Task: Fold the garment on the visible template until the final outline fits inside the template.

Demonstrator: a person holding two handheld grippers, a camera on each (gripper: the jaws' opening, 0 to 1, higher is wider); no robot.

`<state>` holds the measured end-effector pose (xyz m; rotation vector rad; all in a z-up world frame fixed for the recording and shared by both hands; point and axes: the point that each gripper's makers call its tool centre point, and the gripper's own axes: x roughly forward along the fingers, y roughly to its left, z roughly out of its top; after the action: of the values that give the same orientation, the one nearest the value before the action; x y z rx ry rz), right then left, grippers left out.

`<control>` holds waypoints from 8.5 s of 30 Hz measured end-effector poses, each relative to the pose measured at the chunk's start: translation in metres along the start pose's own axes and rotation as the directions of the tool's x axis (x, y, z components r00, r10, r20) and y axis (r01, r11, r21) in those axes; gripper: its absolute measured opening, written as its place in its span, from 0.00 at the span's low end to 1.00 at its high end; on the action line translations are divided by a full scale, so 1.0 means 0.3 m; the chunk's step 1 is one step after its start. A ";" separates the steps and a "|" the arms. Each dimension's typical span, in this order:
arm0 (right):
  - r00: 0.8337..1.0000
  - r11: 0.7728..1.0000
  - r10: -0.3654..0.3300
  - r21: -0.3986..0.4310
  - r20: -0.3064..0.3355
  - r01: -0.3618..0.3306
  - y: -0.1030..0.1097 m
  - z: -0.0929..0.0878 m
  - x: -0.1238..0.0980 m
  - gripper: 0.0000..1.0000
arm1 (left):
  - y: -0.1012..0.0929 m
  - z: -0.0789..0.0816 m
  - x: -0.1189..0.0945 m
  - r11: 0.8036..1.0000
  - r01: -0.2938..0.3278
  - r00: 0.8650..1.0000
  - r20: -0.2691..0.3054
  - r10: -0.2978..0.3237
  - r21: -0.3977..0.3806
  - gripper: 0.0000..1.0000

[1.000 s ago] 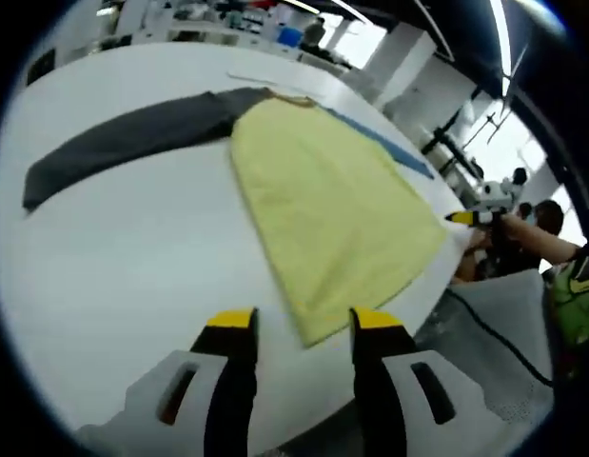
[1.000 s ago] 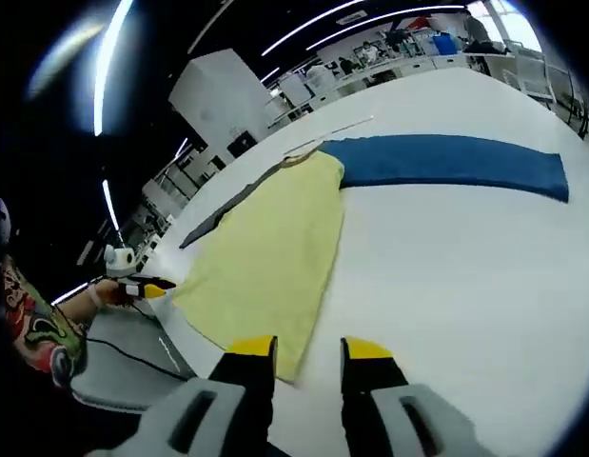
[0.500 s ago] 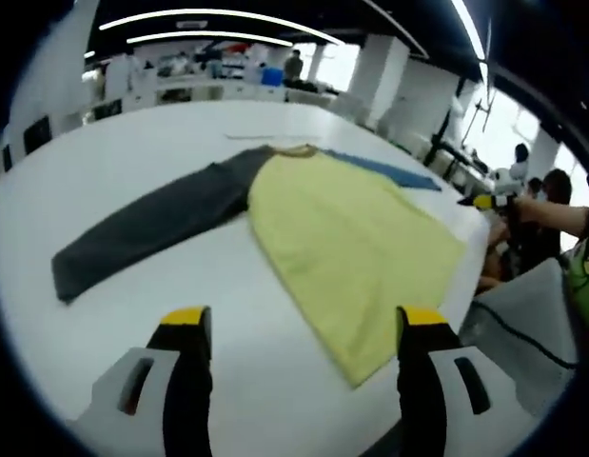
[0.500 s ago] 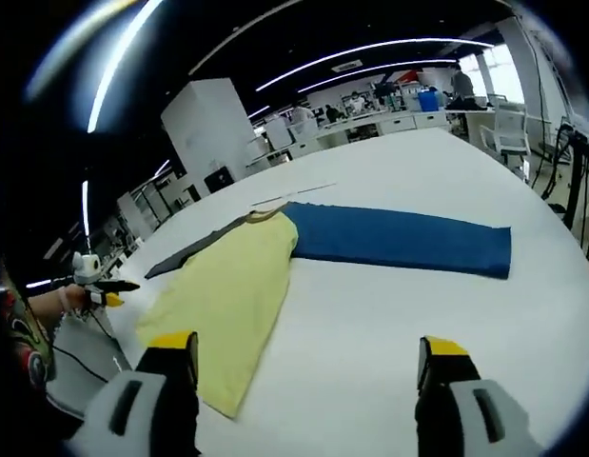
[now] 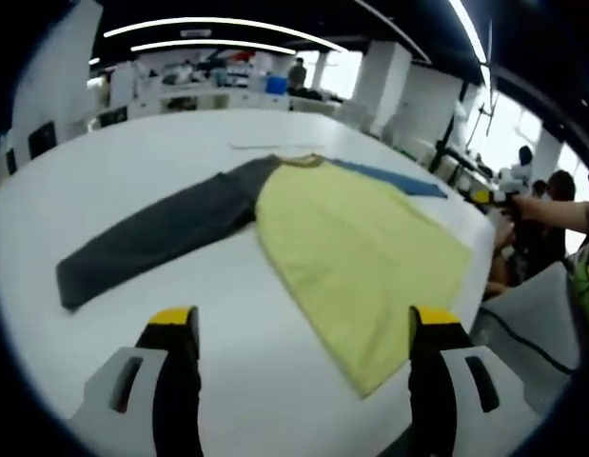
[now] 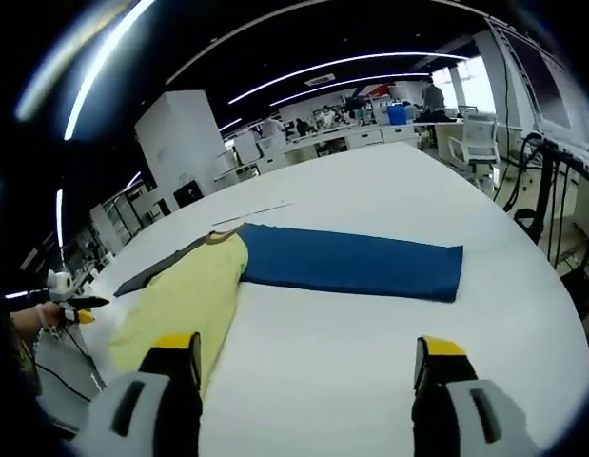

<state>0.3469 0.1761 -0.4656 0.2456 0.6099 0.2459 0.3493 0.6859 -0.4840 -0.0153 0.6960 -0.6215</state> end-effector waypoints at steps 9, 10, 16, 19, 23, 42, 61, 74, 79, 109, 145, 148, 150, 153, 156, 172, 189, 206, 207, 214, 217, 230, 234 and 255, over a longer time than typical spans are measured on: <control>0.995 0.989 -0.089 0.121 0.053 0.082 -0.129 0.065 0.035 0.80 | 0.023 0.006 -0.003 1.000 -0.006 1.000 0.005 0.006 -0.016 0.85; 0.994 0.988 -0.092 0.127 0.055 0.084 -0.137 0.070 0.040 0.79 | 0.025 0.005 -0.006 1.000 -0.007 1.000 0.007 0.007 -0.020 0.85; 0.983 0.963 -0.174 0.219 0.055 0.158 -0.243 0.074 0.084 0.72 | 0.037 -0.011 -0.016 0.999 -0.022 1.000 0.005 0.022 -0.034 0.82; 0.974 0.946 -0.221 0.256 0.056 0.200 -0.288 0.076 0.091 0.65 | 0.041 -0.025 -0.028 0.998 -0.031 0.999 0.007 0.032 -0.046 0.82; 0.967 0.936 -0.245 0.277 0.064 0.218 -0.309 0.089 0.101 0.60 | 0.059 -0.049 -0.041 0.996 -0.051 0.999 0.006 0.052 -0.076 0.81; 0.925 0.860 -0.379 0.375 0.016 0.346 -0.406 0.070 0.124 0.13 | 0.079 -0.070 -0.047 0.990 -0.089 0.996 -0.018 0.088 -0.111 0.75; 0.941 0.900 -0.330 0.322 0.068 0.292 -0.341 0.197 0.133 0.00 | 0.070 -0.076 -0.020 0.989 -0.076 0.997 0.000 0.076 -0.128 0.73; 0.992 0.971 -0.075 0.235 0.100 0.049 -0.018 0.362 0.297 0.00 | 0.104 -0.050 -0.015 0.980 -0.085 0.992 0.076 0.100 -0.179 0.71; 0.994 0.974 0.057 0.212 0.088 -0.074 0.150 0.397 0.374 0.00 | 0.121 -0.032 -0.029 0.975 -0.095 0.986 0.112 0.119 -0.199 0.70; 0.859 0.849 0.507 0.136 0.066 -0.511 0.887 0.499 0.684 0.00 | 0.133 -0.007 -0.036 0.969 -0.084 0.980 0.157 0.122 -0.231 0.68; 0.796 0.839 0.535 0.069 -0.282 -0.540 1.157 0.098 0.992 0.00 | 0.141 0.001 -0.028 0.963 -0.082 0.978 0.164 0.128 -0.257 0.67; 0.793 0.841 0.526 0.048 -0.307 -0.539 1.164 0.070 1.000 0.00 | 0.143 0.000 -0.030 0.962 -0.084 0.978 0.163 0.130 -0.259 0.67; 0.787 0.839 0.526 0.044 -0.321 -0.543 1.169 0.054 1.001 0.00 | 0.144 0.002 -0.032 0.962 -0.085 0.978 0.164 0.131 -0.260 0.67; 0.787 0.841 0.516 0.027 -0.337 -0.540 1.168 0.036 1.005 0.00 | 0.152 0.001 -0.033 0.961 -0.086 0.978 0.164 0.132 -0.263 0.67; 0.787 0.844 0.513 0.033 -0.344 -0.536 1.161 0.026 1.014 0.00 | 0.156 0.000 -0.033 0.960 -0.086 0.977 0.165 0.133 -0.265 0.67; 0.798 0.790 0.517 -0.187 -0.310 -0.584 1.164 0.051 0.987 0.25 | 0.159 0.003 -0.032 0.961 -0.082 0.977 0.168 0.129 -0.264 0.67; 0.821 0.762 0.523 -0.308 -0.227 -0.570 1.103 0.099 0.913 0.85 | 0.137 0.004 -0.025 0.966 -0.058 0.979 0.176 0.105 -0.254 0.66; 0.859 0.800 0.487 -0.315 -0.157 -0.511 0.922 0.169 0.787 0.91 | 0.129 0.016 -0.025 0.969 -0.052 0.979 0.178 0.097 -0.243 0.65; 0.862 0.804 0.483 -0.313 -0.153 -0.506 0.910 0.171 0.777 0.91 | 0.132 0.021 -0.025 0.968 -0.048 0.979 0.181 0.094 -0.246 0.65; 0.898 0.854 0.428 -0.278 -0.103 -0.440 0.759 0.175 0.688 0.91 | 0.176 0.051 -0.019 0.967 -0.055 0.976 0.191 0.105 -0.249 0.65; 0.910 0.870 0.407 -0.270 -0.077 -0.412 0.704 0.175 0.641 0.91 | 0.192 0.056 -0.017 0.971 -0.059 0.977 0.186 0.104 -0.232 0.65; 0.942 0.921 0.335 -0.202 -0.020 -0.332 0.529 0.127 0.464 0.91 | 0.225 0.044 -0.006 0.977 -0.066 0.982 0.161 0.099 -0.201 0.64; 0.946 0.929 0.324 -0.190 -0.003 -0.318 0.505 0.102 0.397 0.91 | 0.245 0.047 -0.008 0.979 -0.074 0.983 0.151 0.104 -0.191 0.64; 0.969 0.965 0.246 -0.100 0.033 -0.242 0.355 0.029 0.247 0.88 | 0.465 0.087 -0.065 0.945 -0.251 0.947 0.150 0.285 -0.212 0.59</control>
<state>0.3944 0.2971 -0.4663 0.2333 0.5209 0.5051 0.4274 0.8059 -0.4822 -0.1501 0.5678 -0.2846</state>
